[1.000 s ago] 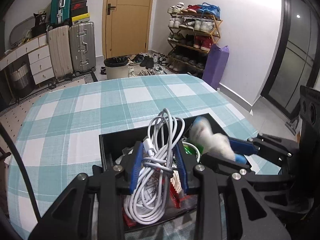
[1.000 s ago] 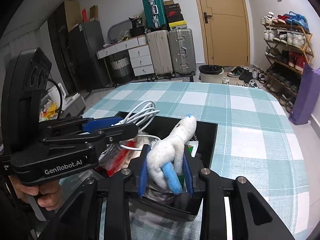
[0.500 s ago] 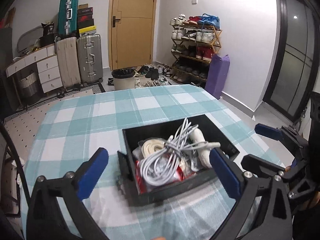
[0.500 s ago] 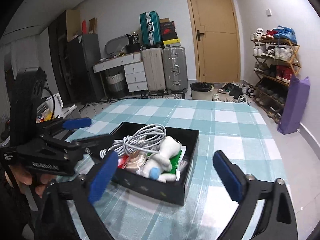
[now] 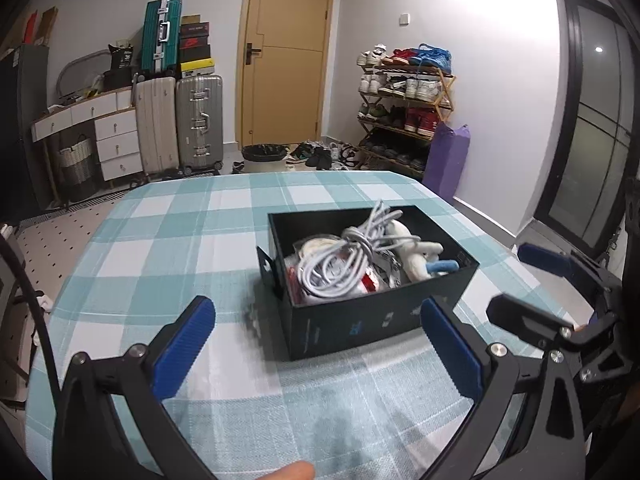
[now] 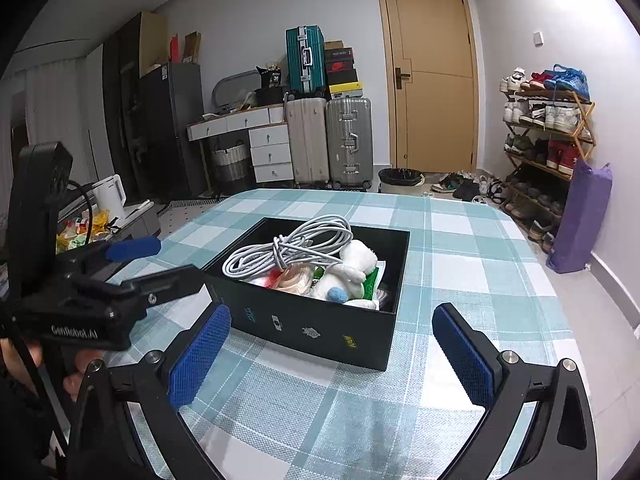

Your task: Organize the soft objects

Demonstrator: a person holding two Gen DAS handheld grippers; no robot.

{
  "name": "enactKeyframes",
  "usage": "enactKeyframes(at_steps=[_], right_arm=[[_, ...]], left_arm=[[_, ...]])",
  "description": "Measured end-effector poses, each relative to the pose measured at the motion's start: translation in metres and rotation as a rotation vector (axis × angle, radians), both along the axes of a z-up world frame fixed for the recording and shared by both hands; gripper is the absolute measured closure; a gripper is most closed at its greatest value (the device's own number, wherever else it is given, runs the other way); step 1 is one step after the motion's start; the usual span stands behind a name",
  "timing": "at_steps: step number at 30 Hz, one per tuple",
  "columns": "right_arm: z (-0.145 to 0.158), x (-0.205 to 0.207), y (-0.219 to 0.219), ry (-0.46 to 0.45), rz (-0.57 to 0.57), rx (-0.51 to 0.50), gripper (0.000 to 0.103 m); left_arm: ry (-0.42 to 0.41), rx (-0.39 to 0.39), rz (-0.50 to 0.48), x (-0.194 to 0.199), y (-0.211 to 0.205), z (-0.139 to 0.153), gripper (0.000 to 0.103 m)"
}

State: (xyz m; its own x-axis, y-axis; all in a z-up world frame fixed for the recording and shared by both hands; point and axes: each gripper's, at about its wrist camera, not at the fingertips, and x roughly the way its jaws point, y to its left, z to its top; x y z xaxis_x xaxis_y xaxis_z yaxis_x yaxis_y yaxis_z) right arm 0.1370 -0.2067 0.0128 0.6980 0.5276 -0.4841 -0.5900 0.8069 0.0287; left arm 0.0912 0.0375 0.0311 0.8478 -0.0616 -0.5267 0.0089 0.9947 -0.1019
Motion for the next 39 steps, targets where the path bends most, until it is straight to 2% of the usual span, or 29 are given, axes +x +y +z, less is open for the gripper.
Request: enactKeyframes(at_steps=[17, 39], right_arm=[[-0.006, -0.010, 0.003, -0.075, -0.012, 0.018, 0.000], [-0.008, -0.018, 0.001, -0.119, -0.018, 0.006, 0.000]], left_arm=[[-0.080, 0.020, 0.049, -0.009, 0.004, -0.010, 0.000], [-0.103, 0.024, 0.055, -0.011, 0.005, -0.013, 0.000]])
